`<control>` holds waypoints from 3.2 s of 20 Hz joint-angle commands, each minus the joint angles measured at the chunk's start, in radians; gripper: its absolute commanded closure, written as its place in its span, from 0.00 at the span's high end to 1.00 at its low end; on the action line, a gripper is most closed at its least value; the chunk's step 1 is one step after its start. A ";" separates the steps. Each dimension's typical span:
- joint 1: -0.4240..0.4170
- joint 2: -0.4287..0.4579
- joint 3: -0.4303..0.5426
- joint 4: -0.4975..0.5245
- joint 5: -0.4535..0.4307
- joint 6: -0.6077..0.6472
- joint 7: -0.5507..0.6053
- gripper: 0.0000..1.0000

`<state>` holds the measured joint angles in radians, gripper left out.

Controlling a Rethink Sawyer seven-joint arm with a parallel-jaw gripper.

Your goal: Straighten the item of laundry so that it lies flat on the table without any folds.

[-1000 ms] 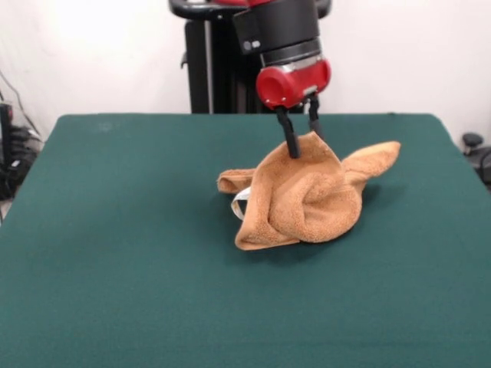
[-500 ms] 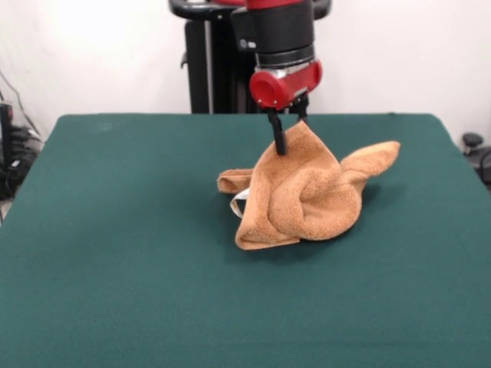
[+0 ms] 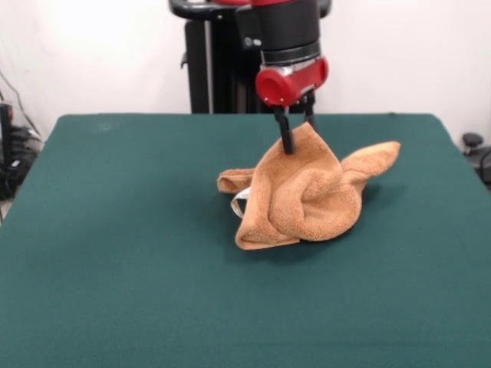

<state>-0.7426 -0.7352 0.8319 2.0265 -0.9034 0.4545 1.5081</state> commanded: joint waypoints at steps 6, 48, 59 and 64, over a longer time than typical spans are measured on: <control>0.009 0.000 0.089 0.028 0.005 -0.017 -0.084 1.00; -0.180 -0.306 0.338 0.134 0.312 0.144 -0.174 0.00; -0.283 -0.456 0.499 0.113 0.444 0.122 -0.115 0.00; -0.355 -0.535 0.561 0.104 0.497 0.133 -0.133 0.00</control>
<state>-1.0754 -1.1809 1.2706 2.0954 -0.4785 0.4913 1.5081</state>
